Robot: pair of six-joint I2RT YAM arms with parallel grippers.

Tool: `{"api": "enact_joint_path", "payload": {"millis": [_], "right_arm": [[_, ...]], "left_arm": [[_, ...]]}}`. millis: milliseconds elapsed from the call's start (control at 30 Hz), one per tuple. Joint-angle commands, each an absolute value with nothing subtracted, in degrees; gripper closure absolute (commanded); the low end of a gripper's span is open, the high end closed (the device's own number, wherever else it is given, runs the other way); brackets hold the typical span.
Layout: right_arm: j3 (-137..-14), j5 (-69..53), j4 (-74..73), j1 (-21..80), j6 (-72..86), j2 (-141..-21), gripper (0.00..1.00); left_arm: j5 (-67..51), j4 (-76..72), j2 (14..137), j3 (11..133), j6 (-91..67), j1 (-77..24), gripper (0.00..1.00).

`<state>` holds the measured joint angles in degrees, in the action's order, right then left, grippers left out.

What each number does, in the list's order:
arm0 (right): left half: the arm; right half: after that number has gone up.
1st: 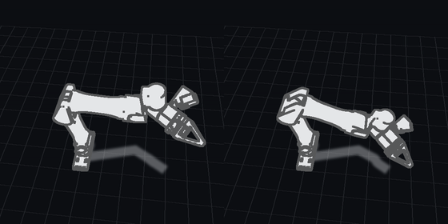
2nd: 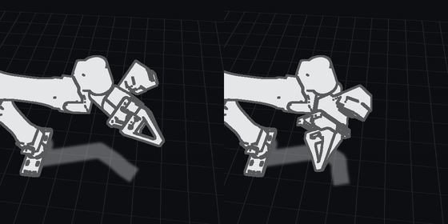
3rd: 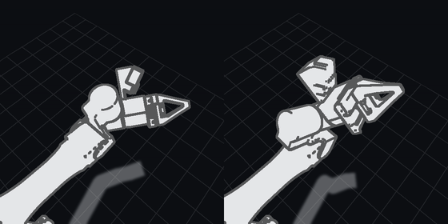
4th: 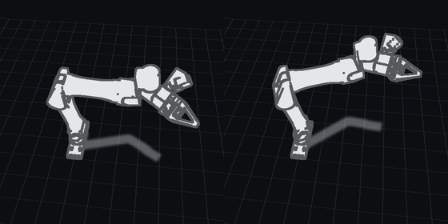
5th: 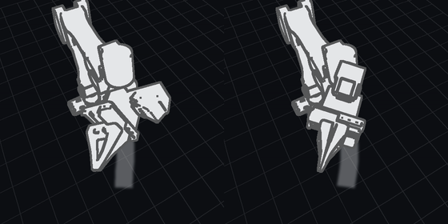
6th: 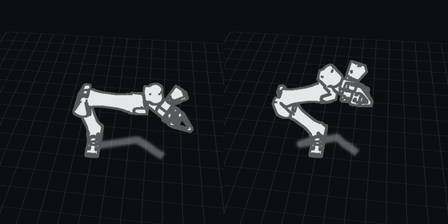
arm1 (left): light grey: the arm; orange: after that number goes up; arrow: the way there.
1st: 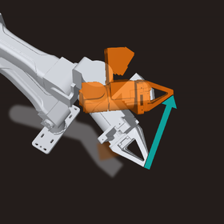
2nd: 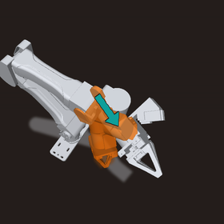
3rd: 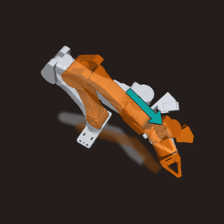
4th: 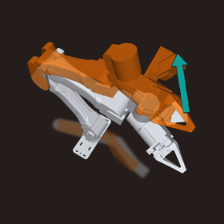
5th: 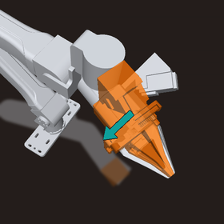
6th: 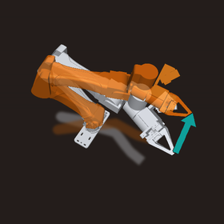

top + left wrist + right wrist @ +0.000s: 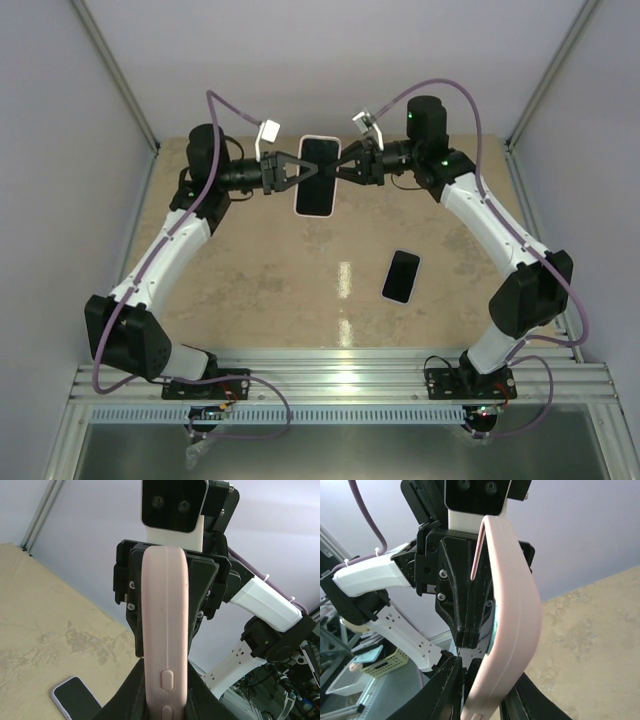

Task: Take the phone out of the phone case
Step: Pick up the phone at the center of the board.

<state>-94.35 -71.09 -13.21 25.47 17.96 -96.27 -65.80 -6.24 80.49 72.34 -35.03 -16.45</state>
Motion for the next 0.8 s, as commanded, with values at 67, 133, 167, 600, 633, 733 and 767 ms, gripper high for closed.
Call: {"api": "enact_joint_path", "payload": {"millis": [67, 133, 167, 600, 633, 733, 767], "right_arm": [[-93.69, -74.35, -8.56, 26.94, 21.65, -94.96, 0.91], [-93.78, -74.39, -8.49, 26.94, 21.98, -94.98, 0.99], [-93.74, -74.45, -8.37, 26.90, 22.18, -94.93, 0.99], [-92.17, -80.62, -0.22, 21.33, 33.98, -93.74, 0.99], [-92.19, -81.17, -0.26, 21.07, 34.28, -93.62, 0.99], [-92.09, -82.86, -0.20, 20.83, 35.59, -93.79, 1.00], [-91.96, -83.26, -0.19, 20.90, 35.83, -93.79, 1.00]], "left_arm": [[-66.54, -10.54, 80.46, 71.11, -38.78, -17.66, 1.00], [-66.64, -10.32, 80.46, 71.07, -38.62, -17.67, 1.00], [-66.70, -10.02, 80.36, 70.96, -38.39, -17.67, 1.00], [-72.67, 16.90, 74.71, 70.71, -11.62, -14.00, 0.29], [-74.50, 15.80, 74.02, 69.59, -11.81, -13.62, 0.30], [-77.16, 13.15, 71.53, 66.18, -9.51, -13.36, 0.32], [-77.06, 12.49, 70.78, 65.52, -8.23, -13.36, 0.33]]}}
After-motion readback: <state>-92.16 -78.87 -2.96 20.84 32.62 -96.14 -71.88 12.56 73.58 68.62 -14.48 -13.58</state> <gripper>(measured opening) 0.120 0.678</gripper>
